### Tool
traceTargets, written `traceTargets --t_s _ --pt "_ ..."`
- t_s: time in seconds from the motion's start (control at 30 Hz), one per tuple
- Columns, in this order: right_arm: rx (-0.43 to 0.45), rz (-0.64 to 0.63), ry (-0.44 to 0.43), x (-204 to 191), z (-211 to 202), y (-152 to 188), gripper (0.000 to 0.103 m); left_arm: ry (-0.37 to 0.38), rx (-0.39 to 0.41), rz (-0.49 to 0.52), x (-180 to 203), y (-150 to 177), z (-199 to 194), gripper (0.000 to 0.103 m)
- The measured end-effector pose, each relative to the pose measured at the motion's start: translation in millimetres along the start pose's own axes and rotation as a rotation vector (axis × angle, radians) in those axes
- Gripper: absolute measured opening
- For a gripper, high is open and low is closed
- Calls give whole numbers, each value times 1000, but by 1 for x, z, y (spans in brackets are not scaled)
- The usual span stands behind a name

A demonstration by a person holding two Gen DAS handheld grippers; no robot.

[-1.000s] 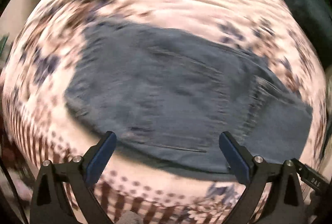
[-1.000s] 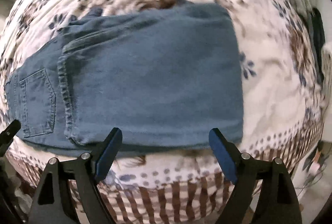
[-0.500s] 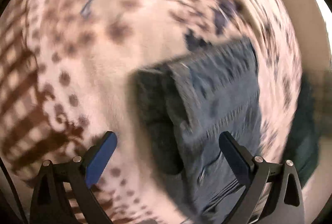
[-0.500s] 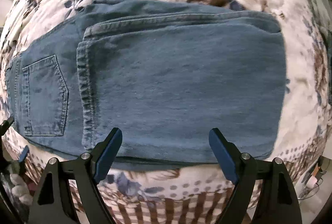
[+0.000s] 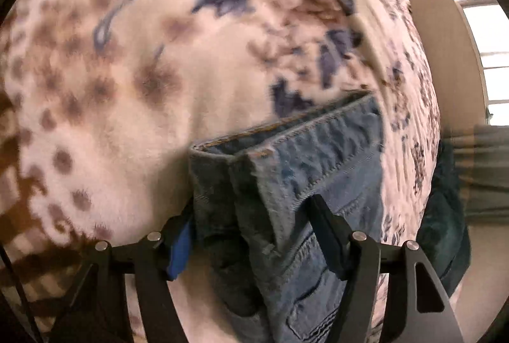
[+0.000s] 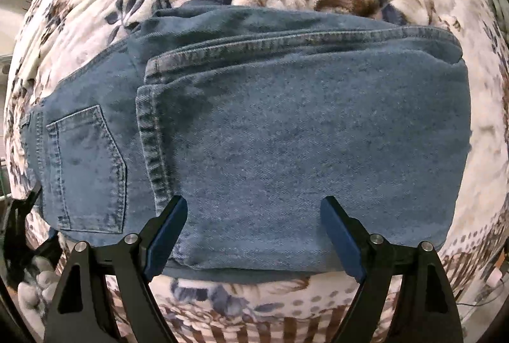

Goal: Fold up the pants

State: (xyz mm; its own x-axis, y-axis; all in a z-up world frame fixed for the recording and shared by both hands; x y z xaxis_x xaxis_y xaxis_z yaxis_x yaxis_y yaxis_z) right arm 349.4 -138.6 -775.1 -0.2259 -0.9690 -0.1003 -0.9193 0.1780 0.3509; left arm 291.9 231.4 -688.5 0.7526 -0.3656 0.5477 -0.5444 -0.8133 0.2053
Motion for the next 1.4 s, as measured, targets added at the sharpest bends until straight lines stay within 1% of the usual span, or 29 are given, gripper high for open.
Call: traceTargets --t_s 0.03,0.1,0.13,0.2,0.23,0.27,0.3,0.33,0.37,0.4,0.47,0.57,0.63,0.77,0.87,0.97,1.07,1.1,1.17,1.2,1.3,1.4 --pt "-5 3 -4 3 -1 2 88 23 -4 -7 -3 -4 5 71" --pt "-15 10 -10 4 3 3 88 60 -6 -1 -2 -9 11 83" --pt "-18 11 -5 7 6 6 88 66 -6 4 -1 -11 13 84" --pt "-21 6 7 19 7 13 88 46 4 11 5 -12 13 85" --pt "-21 5 15 22 8 18 88 38 17 20 8 -11 10 81" --pt "-22 5 21 23 9 18 88 18 31 38 10 -10 7 69" --pt "-24 8 26 26 10 19 88 -7 43 57 12 -9 3 54" --pt "-25 9 29 27 10 20 88 -23 55 76 14 -8 -1 50" --pt "-25 13 33 29 11 20 88 -37 67 93 17 -6 -5 39" --pt "-23 15 35 31 11 20 88 -54 78 113 21 -4 -10 34" --pt "-16 15 39 36 10 21 88 -100 113 183 39 3 -21 31" --pt "2 13 50 44 12 30 88 -144 166 316 76 22 -40 27" --pt "10 18 57 51 9 34 88 -136 181 422 110 43 -50 25" --pt "39 44 43 76 -3 38 88 -155 198 634 171 95 -54 25" --pt "59 78 29 99 -11 41 88 -174 207 779 206 131 -49 24" --pt "84 130 6 134 -23 43 88 -188 195 915 236 169 -35 24" --pt "112 202 -16 177 -34 53 88 -198 142 1055 260 220 -8 24" --pt "121 241 -21 199 -37 59 88 -205 122 1086 264 234 1 24" --pt "130 299 -24 230 -38 69 88 -223 63 1161 269 272 32 23" --pt "135 334 -26 250 -39 75 88 -232 37 1183 270 285 44 23" --pt "130 416 -18 307 -32 90 88 -292 -54 1268 263 331 96 23" --pt "127 461 -15 352 -24 100 88 -392 -156 1343 245 366 153 23"
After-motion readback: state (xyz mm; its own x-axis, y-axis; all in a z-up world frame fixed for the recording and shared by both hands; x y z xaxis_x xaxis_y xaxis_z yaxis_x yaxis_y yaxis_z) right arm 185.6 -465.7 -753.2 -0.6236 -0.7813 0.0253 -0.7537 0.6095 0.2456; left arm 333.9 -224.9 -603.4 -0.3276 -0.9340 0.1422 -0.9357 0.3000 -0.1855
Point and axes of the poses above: each gripper's, at about its wrist camera, not at the fingertips, and z roughly the way its jaws point, x to its right, y to its underside, the point moved 8 cm from there along z, roughly the way its jaws point, and after that the axes turned 14 degrees about -x, right-handed, at the moved point
